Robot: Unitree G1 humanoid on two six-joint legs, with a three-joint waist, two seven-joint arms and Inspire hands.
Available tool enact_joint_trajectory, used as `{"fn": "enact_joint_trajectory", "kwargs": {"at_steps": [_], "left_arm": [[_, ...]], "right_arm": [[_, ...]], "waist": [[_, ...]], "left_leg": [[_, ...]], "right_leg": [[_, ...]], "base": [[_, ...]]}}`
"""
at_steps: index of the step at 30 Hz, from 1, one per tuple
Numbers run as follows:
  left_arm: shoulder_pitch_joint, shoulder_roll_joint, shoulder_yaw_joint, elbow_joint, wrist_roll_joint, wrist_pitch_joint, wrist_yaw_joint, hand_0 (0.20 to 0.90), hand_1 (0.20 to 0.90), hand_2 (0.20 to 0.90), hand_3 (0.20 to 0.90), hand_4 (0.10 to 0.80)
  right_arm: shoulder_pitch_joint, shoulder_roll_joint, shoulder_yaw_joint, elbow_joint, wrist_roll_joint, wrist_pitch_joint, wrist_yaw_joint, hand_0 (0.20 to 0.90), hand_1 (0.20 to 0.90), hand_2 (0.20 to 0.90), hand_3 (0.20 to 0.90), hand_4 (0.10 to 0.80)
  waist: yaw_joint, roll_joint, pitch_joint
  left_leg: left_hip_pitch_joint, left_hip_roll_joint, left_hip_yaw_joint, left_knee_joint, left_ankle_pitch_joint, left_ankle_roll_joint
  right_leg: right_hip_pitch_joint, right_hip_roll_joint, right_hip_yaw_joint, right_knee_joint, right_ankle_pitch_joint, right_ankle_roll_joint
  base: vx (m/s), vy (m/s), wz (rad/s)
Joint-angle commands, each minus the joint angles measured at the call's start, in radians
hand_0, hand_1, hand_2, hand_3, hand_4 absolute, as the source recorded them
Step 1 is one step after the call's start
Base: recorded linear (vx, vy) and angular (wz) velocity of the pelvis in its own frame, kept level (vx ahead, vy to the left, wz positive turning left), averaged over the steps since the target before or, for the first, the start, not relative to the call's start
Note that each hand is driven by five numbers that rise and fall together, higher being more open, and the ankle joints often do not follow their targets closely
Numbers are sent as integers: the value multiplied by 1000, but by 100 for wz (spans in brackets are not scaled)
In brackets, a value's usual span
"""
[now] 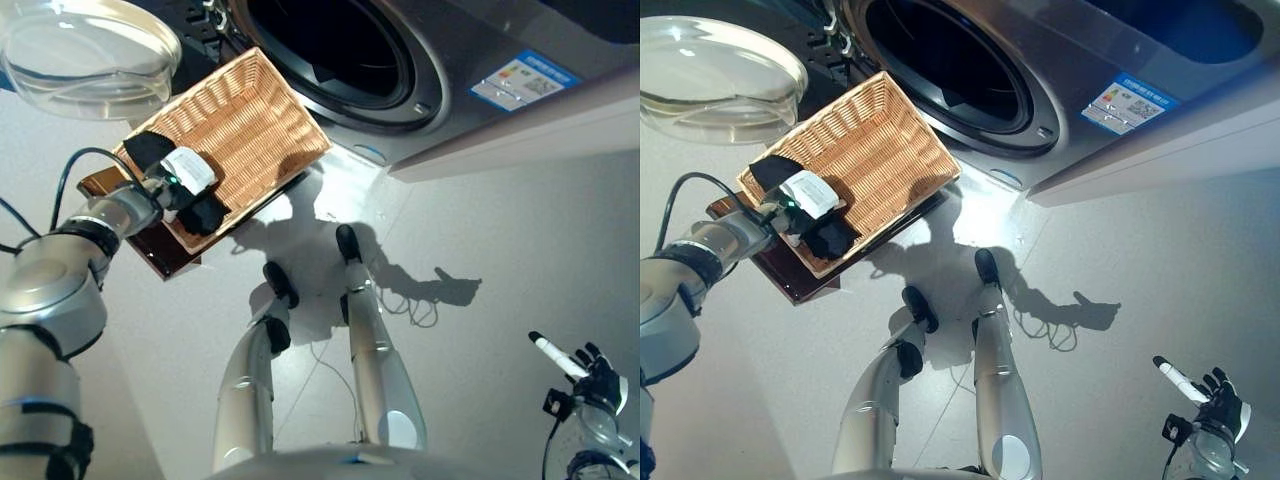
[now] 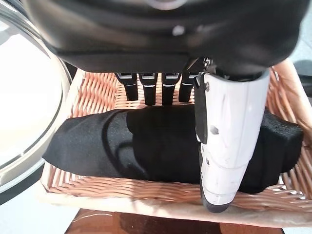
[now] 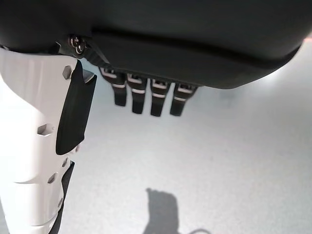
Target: Pick up the clothes and place them into the washing machine
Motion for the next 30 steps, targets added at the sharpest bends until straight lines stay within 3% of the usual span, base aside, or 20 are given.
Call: {"fn": "enact_joint_trajectory", "kwargs": {"at_steps": [1, 5, 8, 10, 11, 13, 15, 16, 19, 25, 26, 28, 29, 30], "left_arm": [[-41, 52, 40, 18, -48, 12, -6, 900, 900, 900, 900, 800], [-48, 68, 39, 10, -52, 9, -2, 900, 900, 900, 900, 800], [-47, 94, 38, -9, -48, 5, 16, 900, 900, 900, 900, 800], [-39, 109, 49, -24, -54, 5, 36, 900, 900, 900, 900, 800], [-36, 110, 55, -24, -53, 5, 37, 900, 900, 900, 900, 800], [-33, 80, 38, -40, -44, 12, 59, 900, 900, 900, 900, 800], [-43, 64, 29, -36, -36, 17, 64, 900, 900, 900, 900, 800], [-54, 32, 13, -33, -27, 27, 73, 900, 900, 900, 900, 800], [-67, -1, 1, -25, -17, 37, 85, 900, 900, 900, 900, 800], [-54, -7, 26, -32, -27, 44, 74, 900, 900, 900, 900, 800], [-50, 0, 38, -26, -32, 44, 70, 623, 623, 623, 623, 602], [-52, -2, 38, -24, -32, 42, 67, 461, 461, 461, 461, 486], [-53, -4, 35, -24, -32, 42, 67, 461, 461, 461, 461, 486], [-52, 1, 43, -21, -34, 42, 63, 200, 200, 200, 200, 300]], "right_arm": [[97, -55, -12, -36, 31, -39, -77, 900, 900, 900, 900, 800], [130, -82, 24, -95, -89, -35, -105, 900, 900, 900, 900, 800], [140, -184, 56, -261, -264, -39, -155, 900, 900, 900, 900, 800], [76, -282, 37, -364, -303, -51, -187, 900, 900, 900, 900, 800], [71, -286, 40, -364, -303, -49, -188, 900, 900, 900, 900, 800], [-104, -372, 81, -433, -304, -67, -230, 900, 900, 900, 900, 800], [-193, -390, 137, -454, -313, -69, -245, 900, 900, 900, 900, 800], [-300, -389, 197, -461, -322, -67, -269, 900, 900, 900, 900, 800], [-403, -360, 267, -513, -318, -80, -285, 900, 900, 900, 900, 800], [-311, -264, 196, -741, -332, -112, -305, 900, 900, 900, 900, 800], [-275, -241, 163, -785, -334, -124, -309, 900, 900, 900, 900, 800], [-240, -223, 139, -812, -340, -125, -312, 900, 900, 900, 900, 800], [-233, -221, 134, -817, -342, -123, -312, 900, 900, 900, 900, 800], [-205, -197, 114, -829, -343, -129, -318, 900, 900, 900, 900, 800]], "waist": [[-32, 8, -17], [-30, 7, -15], [-30, 6, -12], [-23, 10, -13], [-26, 13, -11], [-5, 22, -18], [-3, 29, -16], [9, 39, -19], [14, 51, -16], [14, 61, -9], [6, 63, -6], [7, 63, -8], [9, 62, -9], [2, 64, -8]], "left_leg": [[-60, 51, -43, 66, -103, -98], [-78, 52, -48, 76, -102, -100], [-91, 54, -53, 86, -102, -101], [-91, 56, -54, 88, -103, -103], [-91, 56, -54, 88, -103, -103], [-90, 54, -54, 91, -104, -105], [-89, 54, -55, 90, -103, -105], [-85, 51, -56, 86, -102, -105], [-83, 46, -58, 80, -98, -106], [-76, 42, -59, 61, -88, -104], [-75, 43, -60, 60, -87, -104], [-74, 43, -60, 58, -86, -104], [-74, 42, -60, 57, -86, -104], [-72, 44, -59, 53, -84, -106]], "right_leg": [[33, 0, 9, -153, 49, -42], [23, -4, 2, -152, 49, -42], [18, -5, -1, -147, 44, -40], [13, -5, -3, -140, 40, -38], [12, -5, -3, -139, 40, -38], [11, -7, -4, -136, 38, -38], [12, -7, -5, -136, 37, -38], [15, -11, -7, -136, 37, -38], [18, -13, -10, -138, 36, -38], [24, -11, -17, -138, 34, -37], [23, -9, -17, -136, 34, -37], [23, -8, -18, -137, 33, -37], [24, -8, -18, -137, 33, -37], [24, -7, -19, -138, 33, -37]], "base": [[0, 0, 0], [-18, -12, 4], [-8, -5, 1], [0, 0, 0], [6, 18, -5], [5, 7, -2], [0, 0, 0], [17, 22, 4], [4, 8, 5], [-10, -8, -3], [-11, -13, -4], [-4, -9, -2], [0, 0, 0], [0, 0, 0]]}}
